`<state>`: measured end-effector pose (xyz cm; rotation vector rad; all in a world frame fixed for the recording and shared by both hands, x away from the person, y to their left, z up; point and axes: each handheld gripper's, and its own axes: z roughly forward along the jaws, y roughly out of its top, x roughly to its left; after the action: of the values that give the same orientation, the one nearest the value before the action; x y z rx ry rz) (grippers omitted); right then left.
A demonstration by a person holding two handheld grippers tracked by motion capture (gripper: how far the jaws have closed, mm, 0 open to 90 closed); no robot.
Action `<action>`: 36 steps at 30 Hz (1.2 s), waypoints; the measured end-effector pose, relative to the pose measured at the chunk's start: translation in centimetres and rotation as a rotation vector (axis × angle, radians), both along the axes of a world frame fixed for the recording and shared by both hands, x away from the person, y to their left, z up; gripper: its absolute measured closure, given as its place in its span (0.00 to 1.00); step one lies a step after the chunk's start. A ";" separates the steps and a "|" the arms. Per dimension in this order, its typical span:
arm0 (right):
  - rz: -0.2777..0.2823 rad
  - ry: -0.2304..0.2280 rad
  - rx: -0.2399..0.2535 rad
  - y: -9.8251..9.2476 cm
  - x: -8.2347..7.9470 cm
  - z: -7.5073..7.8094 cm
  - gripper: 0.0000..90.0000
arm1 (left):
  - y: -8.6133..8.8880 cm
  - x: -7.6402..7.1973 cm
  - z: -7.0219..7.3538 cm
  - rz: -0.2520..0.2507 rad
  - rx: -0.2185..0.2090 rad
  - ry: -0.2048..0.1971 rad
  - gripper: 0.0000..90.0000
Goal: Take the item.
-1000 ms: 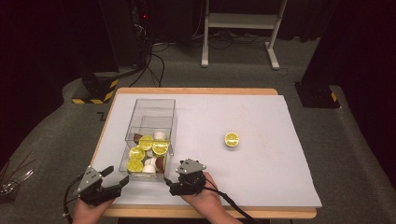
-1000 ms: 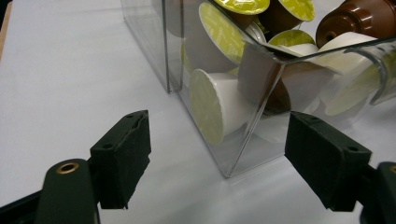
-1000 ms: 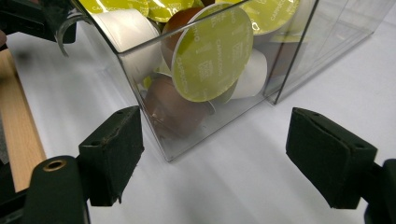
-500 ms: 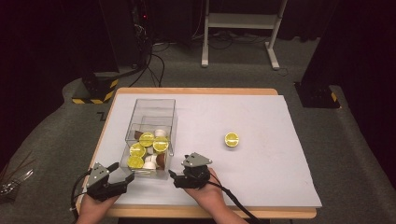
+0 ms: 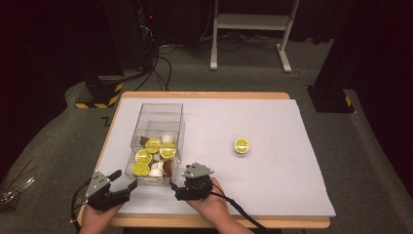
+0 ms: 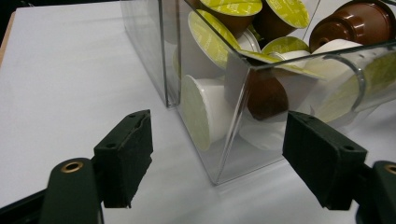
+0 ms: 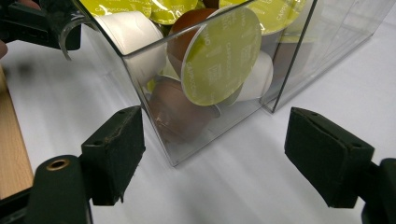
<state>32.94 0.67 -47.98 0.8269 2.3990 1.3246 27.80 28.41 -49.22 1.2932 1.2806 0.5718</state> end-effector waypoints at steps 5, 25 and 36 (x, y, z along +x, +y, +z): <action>-0.014 0.006 0.014 -0.1 0.5 0.3 0.22 | 0.0 0.5 0.2 0.004 0.013 0.004 0.27; -0.078 -0.019 0.017 -0.1 2.7 0.7 0.23 | -1.3 3.8 0.4 -0.010 0.022 0.008 0.24; -0.127 -0.007 0.024 -0.4 4.4 0.5 0.23 | -1.1 5.8 0.3 0.032 0.024 0.021 0.23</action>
<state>37.38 0.24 -47.49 0.9620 2.2876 1.3079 33.59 27.35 -48.96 1.3035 1.3176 0.5987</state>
